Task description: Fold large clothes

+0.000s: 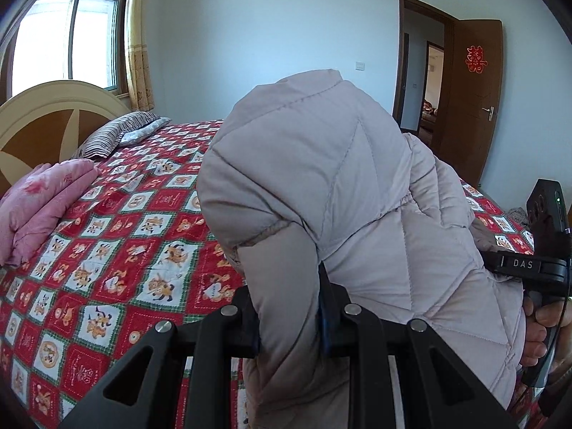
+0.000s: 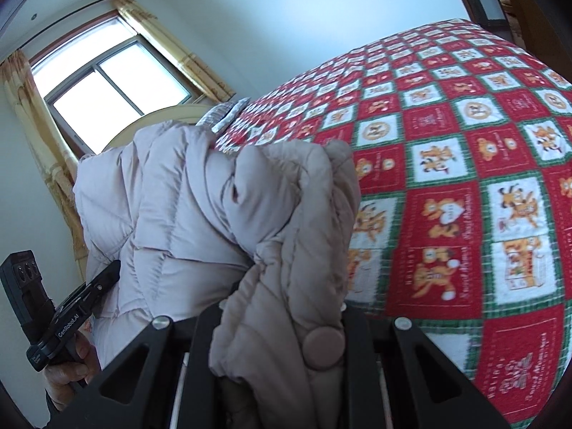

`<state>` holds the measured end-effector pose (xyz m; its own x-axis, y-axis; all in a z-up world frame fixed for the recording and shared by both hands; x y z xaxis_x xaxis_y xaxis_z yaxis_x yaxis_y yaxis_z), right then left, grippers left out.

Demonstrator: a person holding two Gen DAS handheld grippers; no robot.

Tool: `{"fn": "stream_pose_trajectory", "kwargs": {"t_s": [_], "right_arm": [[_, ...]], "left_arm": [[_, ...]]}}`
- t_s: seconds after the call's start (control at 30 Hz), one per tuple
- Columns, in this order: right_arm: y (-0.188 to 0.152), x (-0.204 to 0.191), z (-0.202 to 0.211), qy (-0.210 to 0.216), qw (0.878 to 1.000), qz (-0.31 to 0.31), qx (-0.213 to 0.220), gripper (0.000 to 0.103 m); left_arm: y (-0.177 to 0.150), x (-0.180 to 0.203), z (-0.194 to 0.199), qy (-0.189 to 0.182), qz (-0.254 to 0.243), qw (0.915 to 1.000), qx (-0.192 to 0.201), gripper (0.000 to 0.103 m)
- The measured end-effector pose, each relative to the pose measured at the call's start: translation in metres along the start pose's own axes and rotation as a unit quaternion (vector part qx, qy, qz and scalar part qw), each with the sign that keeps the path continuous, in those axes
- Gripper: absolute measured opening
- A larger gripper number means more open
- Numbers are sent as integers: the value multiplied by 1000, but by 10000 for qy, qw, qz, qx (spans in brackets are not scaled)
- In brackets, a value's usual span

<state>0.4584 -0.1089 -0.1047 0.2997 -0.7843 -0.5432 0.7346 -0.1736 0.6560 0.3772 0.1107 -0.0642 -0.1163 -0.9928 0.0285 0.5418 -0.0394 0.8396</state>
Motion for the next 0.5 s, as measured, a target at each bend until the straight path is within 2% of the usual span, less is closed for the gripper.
{"fn": "stream_pose_trajectory", "kwargs": {"t_s": [0.5], "right_arm": [[-27, -84, -72, 405, 9964, 486, -558, 20]], "left_arm": [[-31, -95, 27, 574, 466, 9972, -130, 24]]}}
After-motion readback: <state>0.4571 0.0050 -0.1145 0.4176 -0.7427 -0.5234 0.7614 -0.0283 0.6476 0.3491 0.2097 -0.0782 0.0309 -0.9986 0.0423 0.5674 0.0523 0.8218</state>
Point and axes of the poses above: each gripper's, at about its wrist camera, not at the fingertips, and z roughly against the way its jaws point, x to its right, y to its top, the point moved 2 cm from there along -z, roughly the way its jaws point, and after that the axes turned 1 degree about x, right-handed, at the moved point
